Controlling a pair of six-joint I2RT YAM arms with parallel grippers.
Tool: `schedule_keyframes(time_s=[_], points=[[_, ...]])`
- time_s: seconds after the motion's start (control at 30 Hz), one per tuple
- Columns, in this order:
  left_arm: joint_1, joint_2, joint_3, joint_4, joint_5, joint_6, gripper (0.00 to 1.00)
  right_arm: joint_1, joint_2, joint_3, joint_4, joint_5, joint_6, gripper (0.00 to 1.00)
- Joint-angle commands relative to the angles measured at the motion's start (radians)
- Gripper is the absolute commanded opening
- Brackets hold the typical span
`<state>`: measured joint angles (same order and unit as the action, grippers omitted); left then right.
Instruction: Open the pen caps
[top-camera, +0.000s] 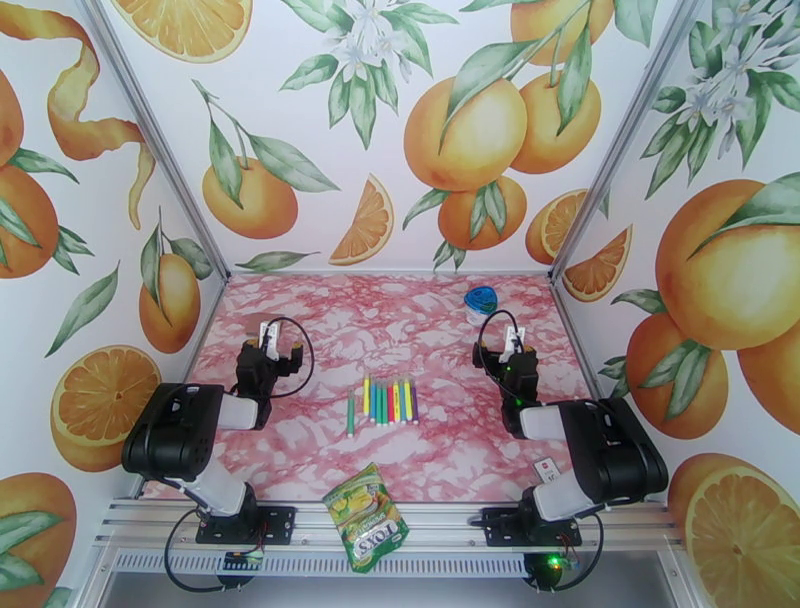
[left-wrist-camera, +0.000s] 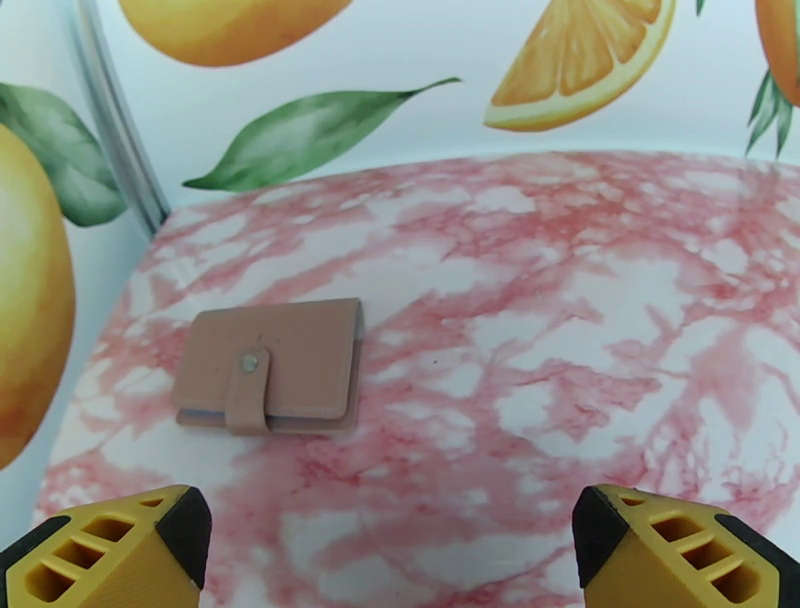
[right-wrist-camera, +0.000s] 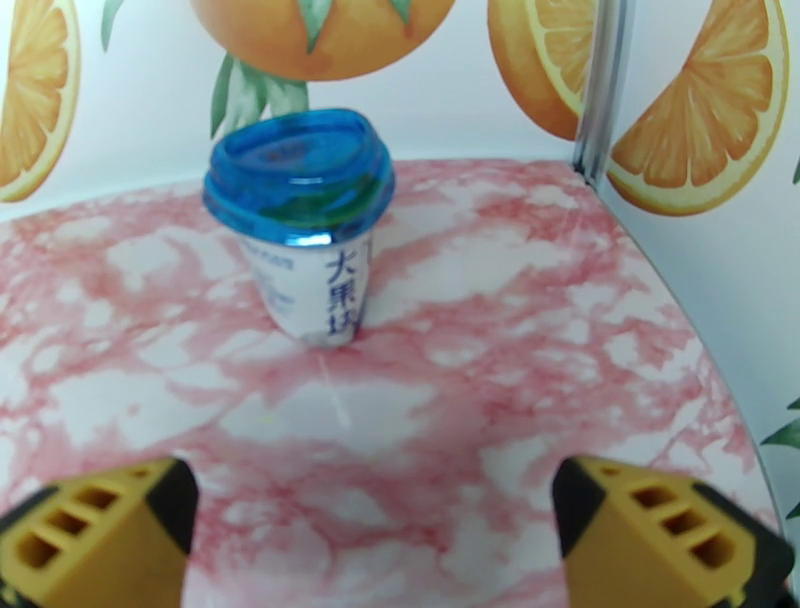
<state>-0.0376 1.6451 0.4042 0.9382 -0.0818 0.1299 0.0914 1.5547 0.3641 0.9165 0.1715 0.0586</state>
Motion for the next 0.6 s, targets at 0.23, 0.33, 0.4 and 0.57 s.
schedule_keyframes(time_s=[0.23, 0.33, 0.4, 0.57], points=[[-0.089, -0.218, 0.113, -0.350, -0.140, 0.009, 1.00, 0.041, -0.244, 0.167, -0.513, 0.091, 0.075, 1.00], [-0.119, -0.289, 0.132, -0.453, -0.135, -0.039, 1.00, 0.082, -0.281, 0.236, -0.691, 0.122, 0.099, 1.00], [-0.146, -0.334, 0.150, -0.523, -0.141, -0.046, 1.00, 0.106, -0.294, 0.291, -0.814, 0.111, 0.126, 1.00], [-0.181, -0.416, 0.185, -0.654, -0.083, -0.096, 1.00, 0.188, -0.292, 0.396, -1.048, 0.022, 0.190, 0.96]])
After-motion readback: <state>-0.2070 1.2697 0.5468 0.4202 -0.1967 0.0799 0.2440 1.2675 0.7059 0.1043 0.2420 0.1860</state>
